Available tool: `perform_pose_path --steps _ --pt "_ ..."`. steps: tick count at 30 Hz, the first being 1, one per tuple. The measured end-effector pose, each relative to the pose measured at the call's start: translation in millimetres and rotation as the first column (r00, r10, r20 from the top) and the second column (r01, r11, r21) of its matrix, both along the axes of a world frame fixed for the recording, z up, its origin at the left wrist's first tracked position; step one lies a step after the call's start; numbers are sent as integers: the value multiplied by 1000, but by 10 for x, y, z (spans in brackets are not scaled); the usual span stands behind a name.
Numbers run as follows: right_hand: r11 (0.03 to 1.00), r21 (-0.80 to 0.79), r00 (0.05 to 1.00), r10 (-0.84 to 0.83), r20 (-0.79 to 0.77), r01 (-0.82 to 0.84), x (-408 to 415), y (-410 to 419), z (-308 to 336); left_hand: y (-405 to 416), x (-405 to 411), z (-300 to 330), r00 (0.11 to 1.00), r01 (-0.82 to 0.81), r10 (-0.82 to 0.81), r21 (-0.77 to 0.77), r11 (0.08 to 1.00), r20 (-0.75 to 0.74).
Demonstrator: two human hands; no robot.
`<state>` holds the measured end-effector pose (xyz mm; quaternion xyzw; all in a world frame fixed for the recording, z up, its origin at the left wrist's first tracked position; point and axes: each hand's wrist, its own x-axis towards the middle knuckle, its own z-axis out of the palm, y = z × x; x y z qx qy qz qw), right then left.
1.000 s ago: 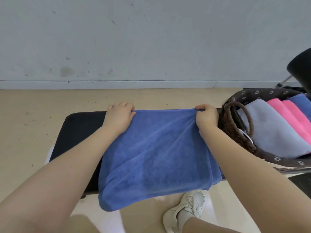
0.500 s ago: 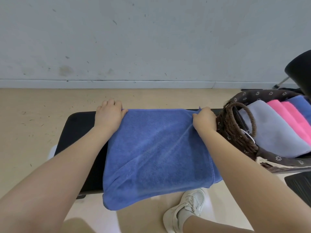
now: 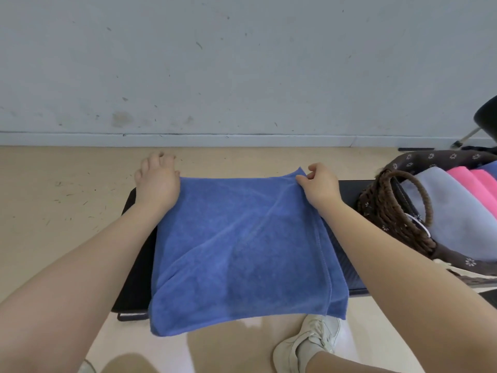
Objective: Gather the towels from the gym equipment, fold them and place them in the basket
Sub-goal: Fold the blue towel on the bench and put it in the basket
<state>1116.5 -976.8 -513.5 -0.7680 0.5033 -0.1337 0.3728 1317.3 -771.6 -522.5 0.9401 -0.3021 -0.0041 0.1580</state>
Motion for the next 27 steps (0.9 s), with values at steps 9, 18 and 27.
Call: perform_pose_path --steps 9,18,27 --pt "991 -104 996 86 -26 -88 -682 498 138 473 -739 -14 978 204 -208 -99 974 -26" --pt "997 -34 936 53 -348 -70 -1260 981 31 1215 -1177 40 959 153 -174 -112 982 -222" --pt "994 -30 971 -111 -211 107 -1300 1332 -196 1449 -1518 -17 957 98 -125 -114 989 -260"
